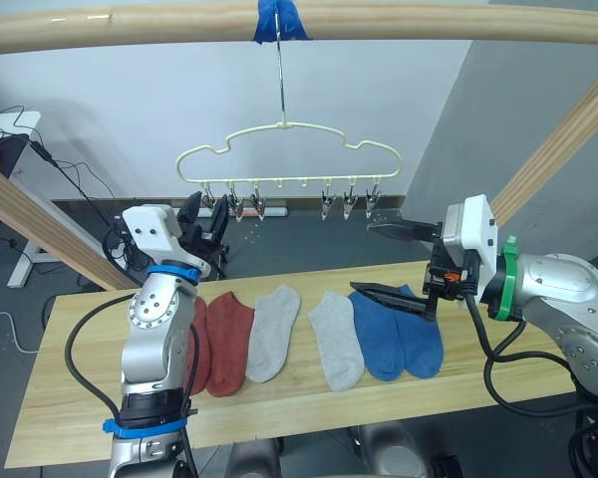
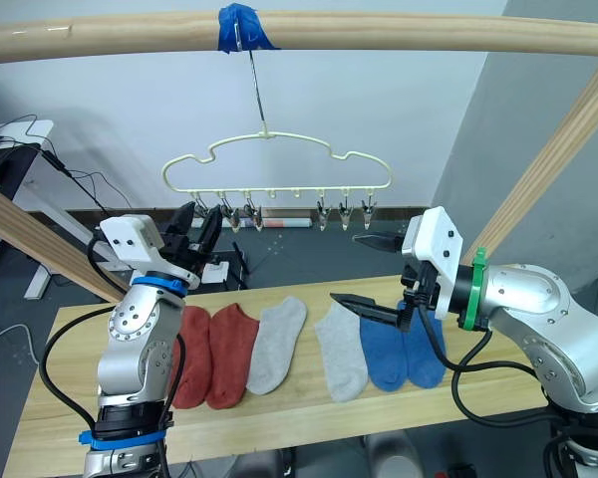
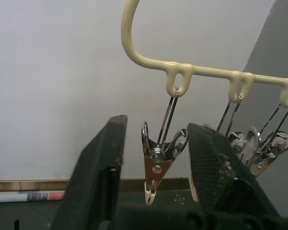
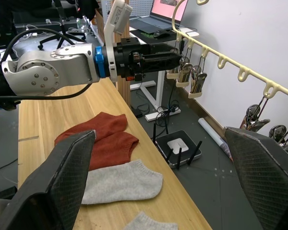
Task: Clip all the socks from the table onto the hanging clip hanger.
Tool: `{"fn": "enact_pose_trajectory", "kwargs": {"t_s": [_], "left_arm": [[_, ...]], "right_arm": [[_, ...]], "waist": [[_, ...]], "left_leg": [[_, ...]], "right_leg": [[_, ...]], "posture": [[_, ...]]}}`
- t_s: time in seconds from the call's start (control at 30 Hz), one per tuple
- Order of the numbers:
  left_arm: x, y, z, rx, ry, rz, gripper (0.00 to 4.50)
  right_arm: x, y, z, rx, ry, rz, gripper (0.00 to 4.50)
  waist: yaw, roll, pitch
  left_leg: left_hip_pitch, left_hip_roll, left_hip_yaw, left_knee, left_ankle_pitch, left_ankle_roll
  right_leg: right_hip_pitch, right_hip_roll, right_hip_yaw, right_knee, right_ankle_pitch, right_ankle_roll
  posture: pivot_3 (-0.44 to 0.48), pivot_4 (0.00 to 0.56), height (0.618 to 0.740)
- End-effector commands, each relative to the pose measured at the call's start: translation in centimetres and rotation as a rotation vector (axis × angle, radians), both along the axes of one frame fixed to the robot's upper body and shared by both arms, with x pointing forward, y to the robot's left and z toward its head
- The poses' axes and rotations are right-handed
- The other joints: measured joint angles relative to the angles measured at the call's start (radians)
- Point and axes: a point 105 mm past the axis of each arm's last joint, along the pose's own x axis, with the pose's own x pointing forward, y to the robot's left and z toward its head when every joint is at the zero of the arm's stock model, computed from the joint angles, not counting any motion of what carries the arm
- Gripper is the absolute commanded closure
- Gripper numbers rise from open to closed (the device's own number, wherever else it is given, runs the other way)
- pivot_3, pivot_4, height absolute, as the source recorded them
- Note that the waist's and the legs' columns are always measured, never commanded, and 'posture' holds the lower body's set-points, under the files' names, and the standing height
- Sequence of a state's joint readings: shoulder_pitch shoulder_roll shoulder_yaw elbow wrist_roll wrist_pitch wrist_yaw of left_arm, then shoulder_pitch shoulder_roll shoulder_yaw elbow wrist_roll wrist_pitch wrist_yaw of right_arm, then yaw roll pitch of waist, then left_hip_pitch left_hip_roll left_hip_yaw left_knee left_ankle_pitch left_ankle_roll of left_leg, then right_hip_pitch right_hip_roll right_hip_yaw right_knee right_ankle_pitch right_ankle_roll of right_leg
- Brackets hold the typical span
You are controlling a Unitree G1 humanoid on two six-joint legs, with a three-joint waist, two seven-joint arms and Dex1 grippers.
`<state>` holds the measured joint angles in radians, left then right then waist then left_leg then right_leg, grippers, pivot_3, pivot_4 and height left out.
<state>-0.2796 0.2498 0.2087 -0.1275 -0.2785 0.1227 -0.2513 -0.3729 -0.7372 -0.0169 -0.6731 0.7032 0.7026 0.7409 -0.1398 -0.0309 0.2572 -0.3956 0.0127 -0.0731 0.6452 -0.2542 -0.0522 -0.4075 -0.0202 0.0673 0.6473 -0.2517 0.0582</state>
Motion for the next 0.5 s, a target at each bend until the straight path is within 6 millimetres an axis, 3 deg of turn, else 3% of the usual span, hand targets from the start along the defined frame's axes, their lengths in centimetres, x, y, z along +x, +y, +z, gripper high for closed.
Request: {"fn": "enact_pose_trajectory", "kwargs": {"t_s": [0.03,0.2,0.33,0.5], "left_arm": [[-0.4,0.2,1.8,0.003,-0.074,0.0,3.5],[-0.5,0.2,1.9,0.014,-0.08,0.0,4.42],[-0.7,0.4,1.9,0.016,-0.077,0.004,4.5],[-1.0,0.3,2.2,0.026,-0.078,0.003,4.5]], "right_arm": [[-0.5,0.2,0.6,0.013,-0.039,0.02,0.0],[-0.5,0.1,0.5,0.011,-0.034,0.017,0.0],[-0.6,-0.1,0.0,-0.001,-0.02,0.006,0.0],[1.6,-2.5,-2.5,-0.042,0.03,-0.229,0.0]], "waist": [[0.0,0.0,0.0],[0.0,0.0,0.002],[0.0,0.0,0.003],[0.001,0.0,0.006]], "left_leg": [[0.0,0.0,0.0,0.0,0.0,0.0],[0.0,0.0,0.0,0.0,0.0,0.0],[0.0,0.0,0.0,0.0,0.0,0.0],[-0.001,0.0,0.0,0.0,0.0,0.0]], "right_leg": [[0.0,0.0,0.0,0.0,0.0,0.0],[0.0,0.0,0.0,0.0,0.0,0.0],[0.0,0.0,0.0,0.0,0.0,0.0],[-0.001,0.0,0.0,-0.001,0.0,0.0]], "posture": [[-0.267,0.275,0.74],[-0.264,0.277,0.74],[-0.262,0.279,0.74],[-0.251,0.287,0.74]]}}
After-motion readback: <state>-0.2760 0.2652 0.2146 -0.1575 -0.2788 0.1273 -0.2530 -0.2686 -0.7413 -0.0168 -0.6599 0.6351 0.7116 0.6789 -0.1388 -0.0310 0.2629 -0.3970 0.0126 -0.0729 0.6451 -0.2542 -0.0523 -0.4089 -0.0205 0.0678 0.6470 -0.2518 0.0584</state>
